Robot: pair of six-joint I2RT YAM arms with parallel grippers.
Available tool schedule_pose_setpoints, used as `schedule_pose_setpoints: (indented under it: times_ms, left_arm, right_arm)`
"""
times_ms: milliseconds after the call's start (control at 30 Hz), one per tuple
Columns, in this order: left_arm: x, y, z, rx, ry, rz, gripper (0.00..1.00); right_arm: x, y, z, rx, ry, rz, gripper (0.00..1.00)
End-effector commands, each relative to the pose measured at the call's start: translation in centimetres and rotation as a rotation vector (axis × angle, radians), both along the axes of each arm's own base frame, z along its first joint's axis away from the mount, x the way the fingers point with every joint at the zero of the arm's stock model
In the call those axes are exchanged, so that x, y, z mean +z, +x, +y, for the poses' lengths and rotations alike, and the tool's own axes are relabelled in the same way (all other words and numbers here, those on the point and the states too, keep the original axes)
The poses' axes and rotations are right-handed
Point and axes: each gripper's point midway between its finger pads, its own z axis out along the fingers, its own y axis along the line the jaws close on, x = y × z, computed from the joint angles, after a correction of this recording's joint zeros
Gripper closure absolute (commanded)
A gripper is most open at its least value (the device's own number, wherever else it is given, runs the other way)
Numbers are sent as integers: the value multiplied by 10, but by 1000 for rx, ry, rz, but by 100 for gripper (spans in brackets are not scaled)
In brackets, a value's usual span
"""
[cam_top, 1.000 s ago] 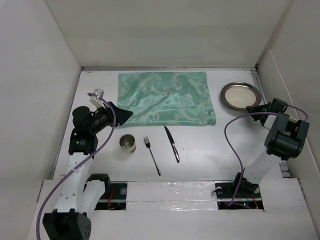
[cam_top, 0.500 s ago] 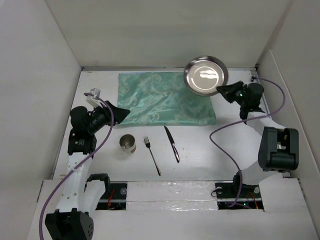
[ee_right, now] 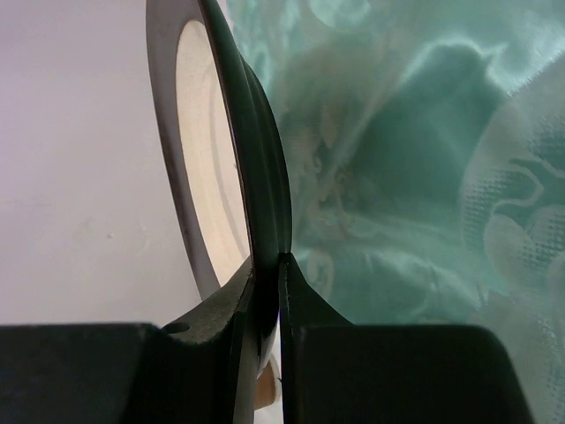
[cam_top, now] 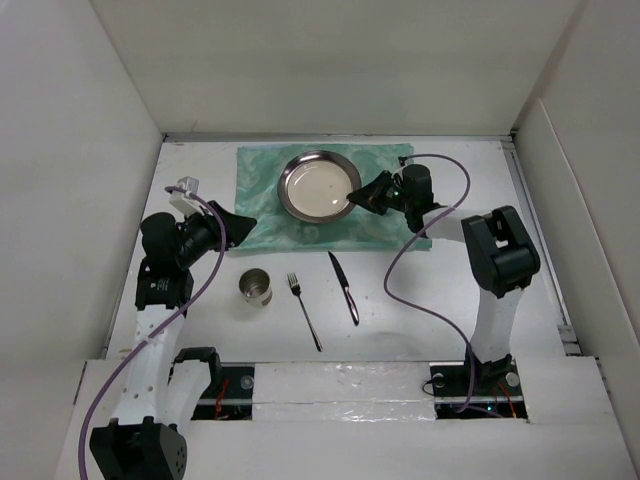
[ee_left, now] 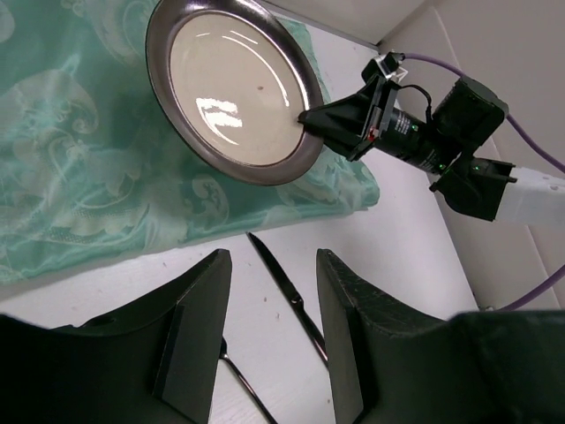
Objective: Set the dinner table for one person
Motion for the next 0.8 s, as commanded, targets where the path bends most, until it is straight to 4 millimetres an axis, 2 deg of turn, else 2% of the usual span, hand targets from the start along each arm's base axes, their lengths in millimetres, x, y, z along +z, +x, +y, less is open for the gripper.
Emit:
schedule_pose_setpoints:
  times_ms: [0,233,300,333,400,667,767]
  left_arm:
    - [27,2,4,14,27,-91,59]
    - [23,3,0,-7,13,-75,59]
    - [22,2,-1,-14,11,-73,59]
    - [24,1,-1,-13,11,-80,59]
    - [23,3,1,-4,13,-76,59]
    - [21,3,-2,-20,7,-70,59]
    - [22,3,-1,-16,6,-71,59]
  right_arm:
    - [103,29,0,-40,123,-281,100]
    - [69,44,-3,-85,56,-214,100]
    - [65,50,1,-92,38,-212,100]
    - [54,52,2,-91,27,-183,100]
    - [50,56,2,-98,21,-176,100]
    - [14,59,0,-132,-33,-108,100]
    - [-3,54,3,-95,-66,-68,91]
